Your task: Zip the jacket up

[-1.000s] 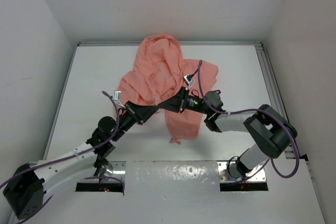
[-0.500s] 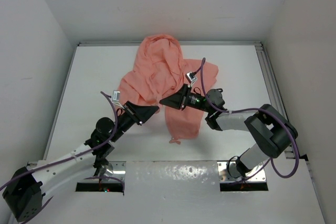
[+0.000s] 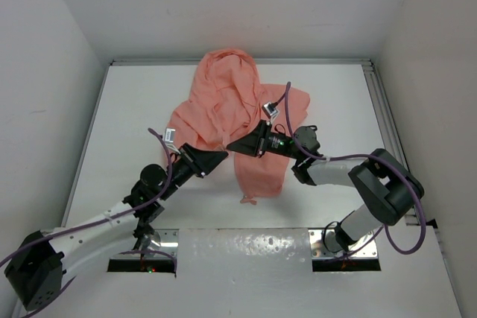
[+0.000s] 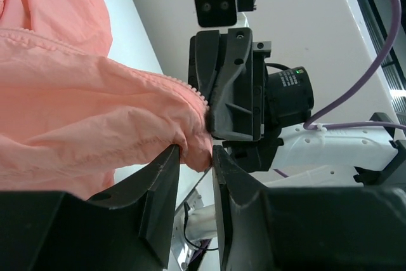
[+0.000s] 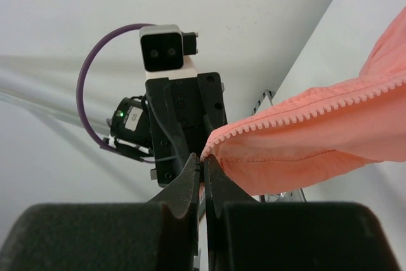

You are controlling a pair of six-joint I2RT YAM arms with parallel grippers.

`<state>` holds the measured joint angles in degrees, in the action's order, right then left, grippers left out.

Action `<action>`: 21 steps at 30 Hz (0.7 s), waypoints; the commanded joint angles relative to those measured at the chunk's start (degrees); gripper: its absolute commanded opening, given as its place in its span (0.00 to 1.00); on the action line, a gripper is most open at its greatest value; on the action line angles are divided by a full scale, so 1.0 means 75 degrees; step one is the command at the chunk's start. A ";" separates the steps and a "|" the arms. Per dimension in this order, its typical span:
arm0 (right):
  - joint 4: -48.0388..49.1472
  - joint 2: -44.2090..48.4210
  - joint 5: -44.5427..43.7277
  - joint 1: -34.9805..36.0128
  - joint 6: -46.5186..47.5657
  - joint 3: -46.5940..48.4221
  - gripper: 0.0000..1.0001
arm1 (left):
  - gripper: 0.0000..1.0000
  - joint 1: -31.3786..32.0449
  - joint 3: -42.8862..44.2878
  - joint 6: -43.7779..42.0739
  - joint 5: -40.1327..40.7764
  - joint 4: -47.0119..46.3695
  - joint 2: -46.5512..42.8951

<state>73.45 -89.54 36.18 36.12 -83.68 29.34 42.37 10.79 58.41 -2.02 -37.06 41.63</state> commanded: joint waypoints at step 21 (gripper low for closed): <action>-0.0851 0.0512 0.0882 -0.0023 0.0668 0.0552 0.00 | 0.20 -0.0048 0.0261 -0.0300 -0.0176 -0.0930 0.0251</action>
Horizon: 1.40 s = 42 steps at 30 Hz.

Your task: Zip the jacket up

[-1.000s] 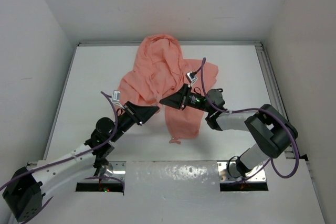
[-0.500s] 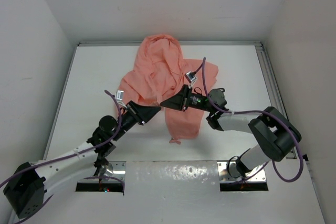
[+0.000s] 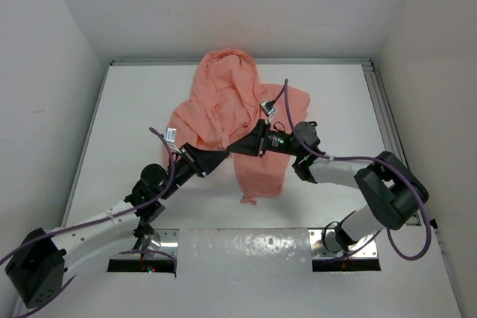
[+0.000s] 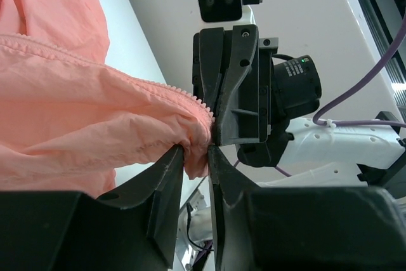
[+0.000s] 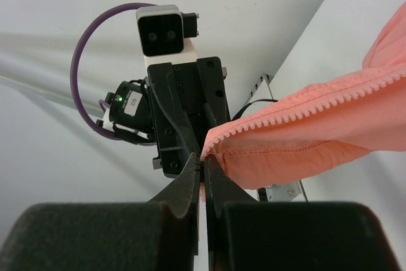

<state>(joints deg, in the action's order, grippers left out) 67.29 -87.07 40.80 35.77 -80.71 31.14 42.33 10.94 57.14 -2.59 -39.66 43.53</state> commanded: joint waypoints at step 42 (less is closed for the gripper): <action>-0.9944 0.2833 -0.5697 0.2226 0.5054 0.0138 0.19 | 0.00 -0.0018 0.0228 -0.0599 0.1799 0.0283 -0.0754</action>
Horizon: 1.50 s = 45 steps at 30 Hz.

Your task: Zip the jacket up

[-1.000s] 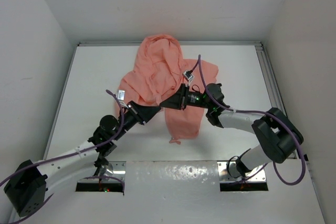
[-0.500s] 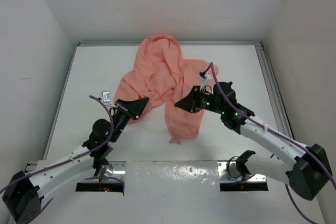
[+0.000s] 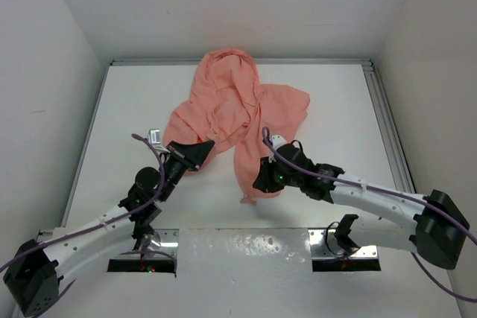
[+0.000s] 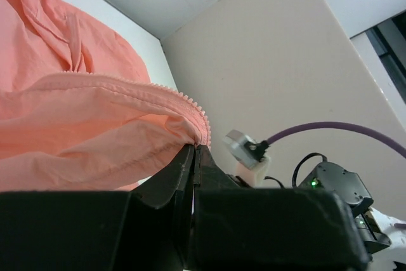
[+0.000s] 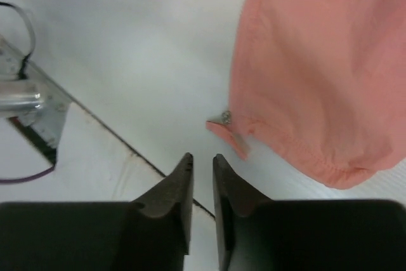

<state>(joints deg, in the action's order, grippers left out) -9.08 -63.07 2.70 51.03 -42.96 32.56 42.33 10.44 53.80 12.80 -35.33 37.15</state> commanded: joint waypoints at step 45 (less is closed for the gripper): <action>-0.0031 -0.4060 -0.2856 0.1529 0.0021 0.0968 0.17 | 0.00 -0.0030 0.0261 -0.0529 0.0298 0.0352 -0.0277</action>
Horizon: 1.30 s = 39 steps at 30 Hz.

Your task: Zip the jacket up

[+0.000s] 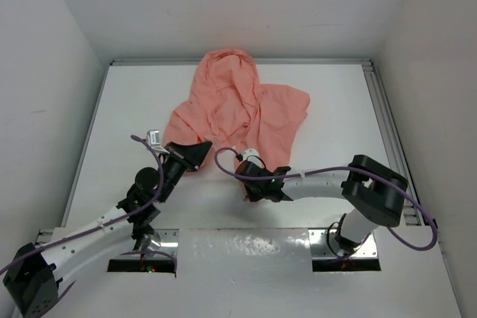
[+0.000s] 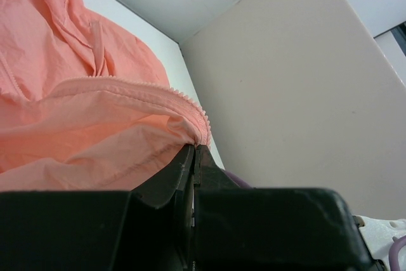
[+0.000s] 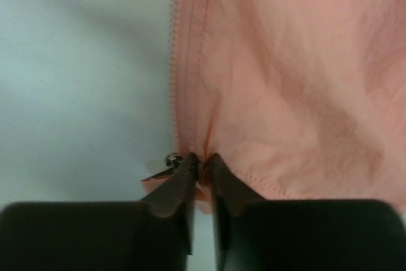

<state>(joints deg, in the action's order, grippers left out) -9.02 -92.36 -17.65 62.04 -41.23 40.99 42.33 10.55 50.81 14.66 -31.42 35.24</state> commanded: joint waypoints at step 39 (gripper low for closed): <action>0.7822 0.3607 -0.1795 0.0060 0.0260 -0.2700 0.00 | 0.00 -0.0030 0.0223 -0.0024 -0.1262 -0.1283 0.0925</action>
<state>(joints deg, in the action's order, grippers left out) 41.17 -65.41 -28.75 62.08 -39.83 20.38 42.33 10.83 50.85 6.57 -36.71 41.67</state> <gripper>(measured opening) 0.003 0.007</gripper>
